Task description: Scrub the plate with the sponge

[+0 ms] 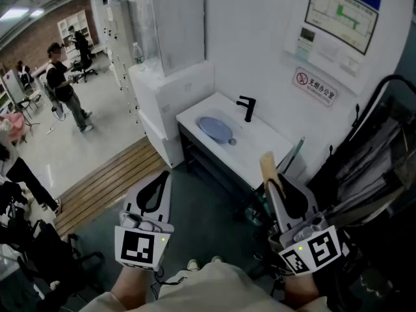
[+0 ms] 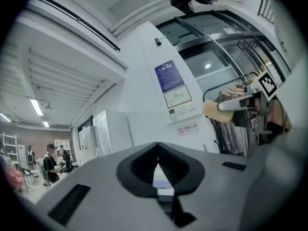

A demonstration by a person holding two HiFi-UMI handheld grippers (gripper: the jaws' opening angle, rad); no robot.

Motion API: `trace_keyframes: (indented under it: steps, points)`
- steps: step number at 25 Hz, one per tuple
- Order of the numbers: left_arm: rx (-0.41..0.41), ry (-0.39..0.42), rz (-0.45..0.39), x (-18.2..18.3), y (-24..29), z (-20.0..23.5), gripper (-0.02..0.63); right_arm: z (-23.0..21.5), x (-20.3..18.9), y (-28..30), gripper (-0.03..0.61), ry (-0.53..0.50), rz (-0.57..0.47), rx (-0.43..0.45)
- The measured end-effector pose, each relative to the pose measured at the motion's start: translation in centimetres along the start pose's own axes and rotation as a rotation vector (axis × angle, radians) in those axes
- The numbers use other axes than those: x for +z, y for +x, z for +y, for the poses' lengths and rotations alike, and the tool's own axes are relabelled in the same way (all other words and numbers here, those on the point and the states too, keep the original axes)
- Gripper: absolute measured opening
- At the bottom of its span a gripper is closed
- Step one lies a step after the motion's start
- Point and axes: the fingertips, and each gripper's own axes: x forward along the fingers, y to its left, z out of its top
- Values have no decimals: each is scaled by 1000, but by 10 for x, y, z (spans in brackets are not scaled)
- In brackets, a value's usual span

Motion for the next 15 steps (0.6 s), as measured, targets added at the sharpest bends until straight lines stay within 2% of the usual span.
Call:
trace_keyframes:
  steps: [8,15]
  points:
    - [-2,-11,-2,2,4,-6,6,-11,-3,-2,67,7,8,4]
    - [26,-8,-4,3,15,-9,6,-30,-7,8,67,-35,27,8]
